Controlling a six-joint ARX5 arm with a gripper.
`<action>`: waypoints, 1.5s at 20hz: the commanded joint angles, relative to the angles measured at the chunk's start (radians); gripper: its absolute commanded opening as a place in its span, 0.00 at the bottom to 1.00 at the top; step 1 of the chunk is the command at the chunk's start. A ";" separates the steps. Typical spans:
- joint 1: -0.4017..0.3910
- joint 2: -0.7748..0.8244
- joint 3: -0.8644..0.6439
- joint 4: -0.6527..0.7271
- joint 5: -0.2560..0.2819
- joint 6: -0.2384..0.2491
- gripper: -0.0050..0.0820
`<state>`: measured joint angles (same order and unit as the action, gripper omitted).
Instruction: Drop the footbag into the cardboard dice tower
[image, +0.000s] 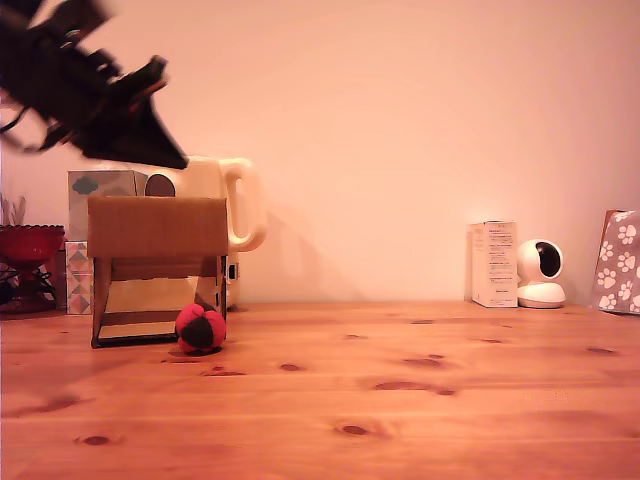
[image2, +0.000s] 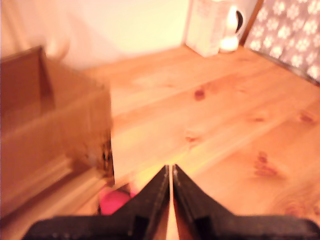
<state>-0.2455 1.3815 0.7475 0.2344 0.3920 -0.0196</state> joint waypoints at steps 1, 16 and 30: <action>0.002 -0.016 -0.087 0.061 -0.009 -0.011 0.03; 0.000 -0.040 -0.278 0.177 -0.027 -0.051 0.03; 0.000 0.148 -0.265 0.465 -0.072 -0.056 0.03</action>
<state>-0.2443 1.5154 0.4923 0.6804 0.3191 -0.0723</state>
